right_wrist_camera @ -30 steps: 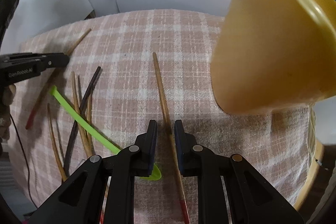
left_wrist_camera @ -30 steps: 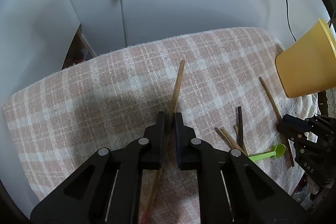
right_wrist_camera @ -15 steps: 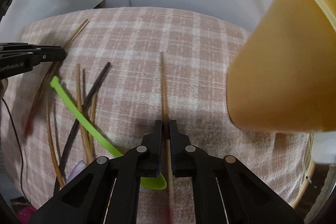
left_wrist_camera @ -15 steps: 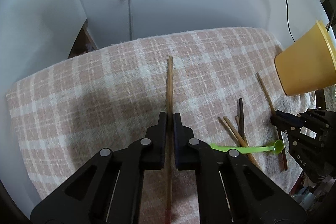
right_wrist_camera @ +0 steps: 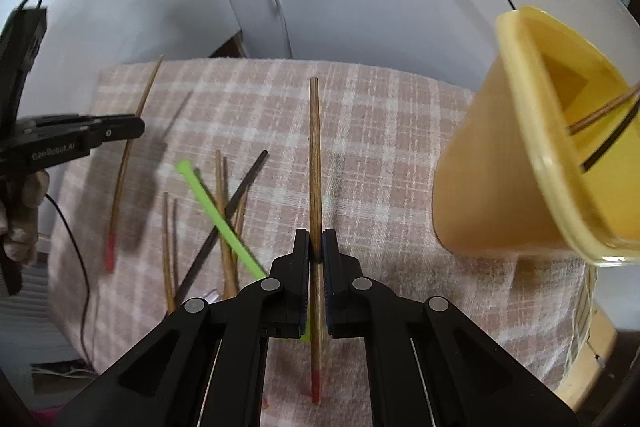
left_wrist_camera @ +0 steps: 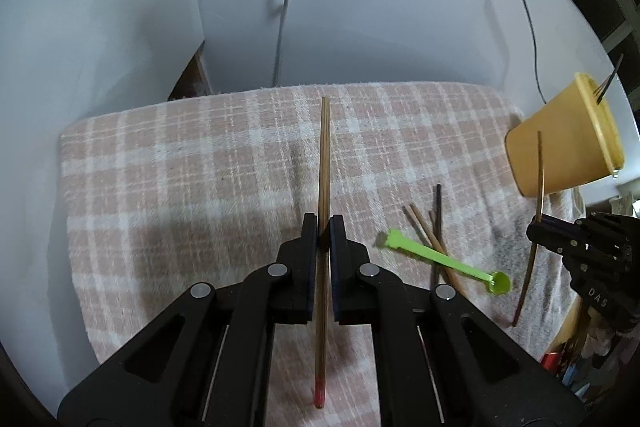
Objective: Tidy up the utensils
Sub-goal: 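Lift both held chopsticks upright and carry them over the yellow container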
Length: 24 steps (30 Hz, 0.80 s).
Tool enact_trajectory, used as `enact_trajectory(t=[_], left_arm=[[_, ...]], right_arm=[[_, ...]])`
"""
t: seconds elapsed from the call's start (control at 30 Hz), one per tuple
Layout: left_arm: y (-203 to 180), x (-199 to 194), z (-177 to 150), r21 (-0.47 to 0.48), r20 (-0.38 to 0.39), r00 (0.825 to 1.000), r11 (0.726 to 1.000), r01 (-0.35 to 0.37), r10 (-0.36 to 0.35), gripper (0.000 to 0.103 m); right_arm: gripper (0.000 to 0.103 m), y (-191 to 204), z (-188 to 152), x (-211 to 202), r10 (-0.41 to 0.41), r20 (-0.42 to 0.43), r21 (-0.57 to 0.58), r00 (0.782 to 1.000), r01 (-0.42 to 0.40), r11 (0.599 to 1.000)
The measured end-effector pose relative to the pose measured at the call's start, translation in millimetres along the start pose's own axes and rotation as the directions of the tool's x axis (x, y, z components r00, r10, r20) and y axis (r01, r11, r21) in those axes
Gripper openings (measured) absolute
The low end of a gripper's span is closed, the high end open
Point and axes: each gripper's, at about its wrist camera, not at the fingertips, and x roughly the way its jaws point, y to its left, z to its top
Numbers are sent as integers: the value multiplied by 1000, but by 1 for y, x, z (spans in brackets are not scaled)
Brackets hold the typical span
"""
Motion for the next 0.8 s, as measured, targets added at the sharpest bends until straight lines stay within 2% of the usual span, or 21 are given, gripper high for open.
enact_trajectory(t=[0.3,0.8], left_arm=[[-10,-39,-22,-44,49,999,999,12,-10,4],[-56,-102,-38,5,133,990,999,44,-45,4]], right_arm=[[5,-17,2,-23,79,42,36,996,-81,996],[5,-56,-32,-97,122,153,58,981,-132,990]])
